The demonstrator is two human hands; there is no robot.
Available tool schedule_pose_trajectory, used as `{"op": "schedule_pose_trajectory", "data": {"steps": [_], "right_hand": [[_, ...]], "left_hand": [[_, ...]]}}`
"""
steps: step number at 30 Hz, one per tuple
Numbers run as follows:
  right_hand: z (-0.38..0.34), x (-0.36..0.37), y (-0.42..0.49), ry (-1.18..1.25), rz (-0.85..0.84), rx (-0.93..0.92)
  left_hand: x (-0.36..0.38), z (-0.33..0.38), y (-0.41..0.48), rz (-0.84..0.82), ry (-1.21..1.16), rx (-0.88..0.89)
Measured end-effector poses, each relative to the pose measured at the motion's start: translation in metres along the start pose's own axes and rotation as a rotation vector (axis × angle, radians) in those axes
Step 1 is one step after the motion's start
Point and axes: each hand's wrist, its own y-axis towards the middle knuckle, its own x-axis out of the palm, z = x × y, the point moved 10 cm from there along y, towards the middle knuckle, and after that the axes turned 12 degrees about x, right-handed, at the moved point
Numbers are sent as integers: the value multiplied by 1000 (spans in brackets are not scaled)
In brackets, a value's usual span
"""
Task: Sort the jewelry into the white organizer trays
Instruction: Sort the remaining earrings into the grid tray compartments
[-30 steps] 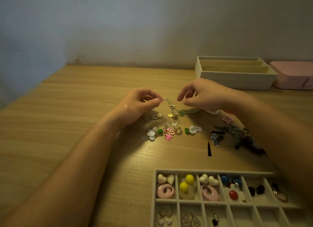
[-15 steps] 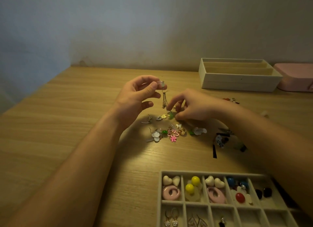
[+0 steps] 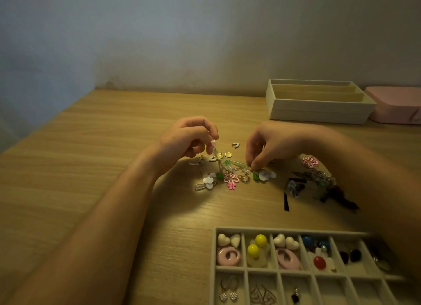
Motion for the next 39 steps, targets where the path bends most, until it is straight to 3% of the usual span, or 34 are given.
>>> {"op": "schedule_pose_trajectory", "data": {"steps": [3,7,11,19,24,28,33,39], "right_hand": [[-6,-7,2,51,74,-14],[-22,-24,7,117,318,-54],[-24,-28,11,75,440,-9],[-23,-18,17,39,407,25],[-20,-14,16,19,295,70],[-17,-13,13,36,258,79],[-24,-21,12,121,339,27],[-53,-17,5,162,353,-132]], "left_hand": [[-2,-1,-1,-16,109,-20],[-6,-4,-3,-6,200,-45],[-17,-6,-1,79,343,-38],[-15,-16,6,-1,686,-11],[-22,-16,2,-30,778,-28],[-37,-16,-2,13,768,-42],[-45,-20,-7,68,624,-76],[-44,-19,-14,-25,606,-104]]}}
